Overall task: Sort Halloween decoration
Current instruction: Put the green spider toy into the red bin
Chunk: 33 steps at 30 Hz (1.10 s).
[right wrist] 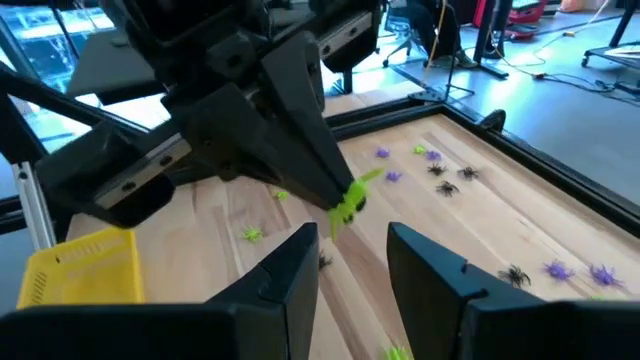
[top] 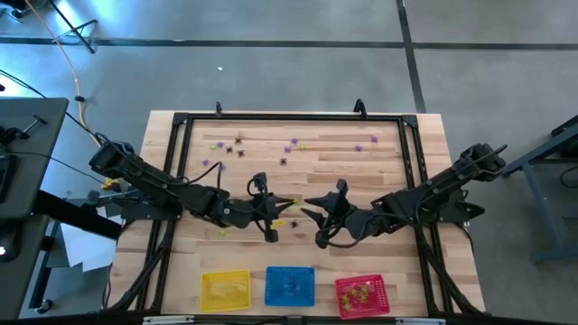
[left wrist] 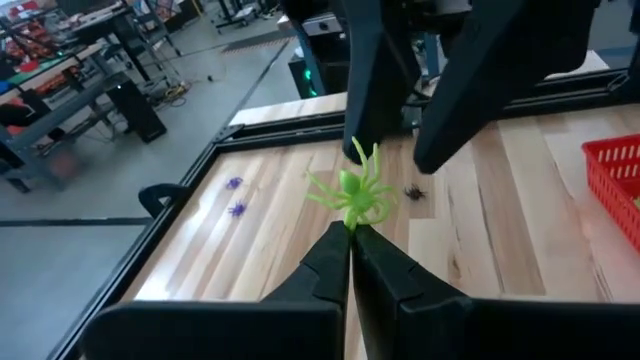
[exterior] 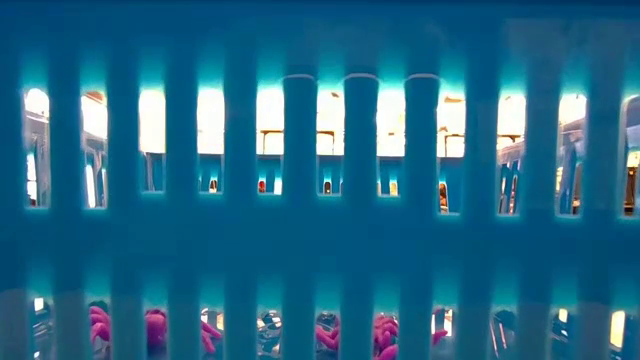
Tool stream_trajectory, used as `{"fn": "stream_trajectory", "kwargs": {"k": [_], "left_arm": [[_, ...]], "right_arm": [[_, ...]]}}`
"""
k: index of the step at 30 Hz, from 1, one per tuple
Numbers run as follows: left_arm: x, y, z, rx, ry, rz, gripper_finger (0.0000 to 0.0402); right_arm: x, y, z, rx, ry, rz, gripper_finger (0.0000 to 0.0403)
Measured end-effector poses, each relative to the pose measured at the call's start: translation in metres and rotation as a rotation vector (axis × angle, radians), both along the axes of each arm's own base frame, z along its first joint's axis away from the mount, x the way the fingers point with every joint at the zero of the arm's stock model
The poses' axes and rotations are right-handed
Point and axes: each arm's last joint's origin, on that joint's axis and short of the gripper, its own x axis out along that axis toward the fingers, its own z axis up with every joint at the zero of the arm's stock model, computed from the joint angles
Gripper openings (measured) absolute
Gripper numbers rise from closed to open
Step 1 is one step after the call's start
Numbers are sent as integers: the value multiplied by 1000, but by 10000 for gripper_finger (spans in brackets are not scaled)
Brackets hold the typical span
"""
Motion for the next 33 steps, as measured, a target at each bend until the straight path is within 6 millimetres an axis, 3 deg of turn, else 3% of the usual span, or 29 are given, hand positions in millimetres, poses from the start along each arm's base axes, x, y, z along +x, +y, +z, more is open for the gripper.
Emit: {"fn": "stream_trajectory", "kwargs": {"k": [14, 17, 22, 33], "left_arm": [[0, 0, 1, -1, -13, -2, 0], [1, 0, 1, -1, -14, -3, 0], [0, 0, 1, 2, -9, -3, 0], [0, -2, 1, -30, -19, -16, 16]], "right_arm": [[19, -16, -3, 21, -25, 58, 114], [20, -16, -3, 7, -26, 62, 93], [20, -16, -2, 1, -26, 71, 13], [20, -16, -2, 1, -26, 81, 2]]}}
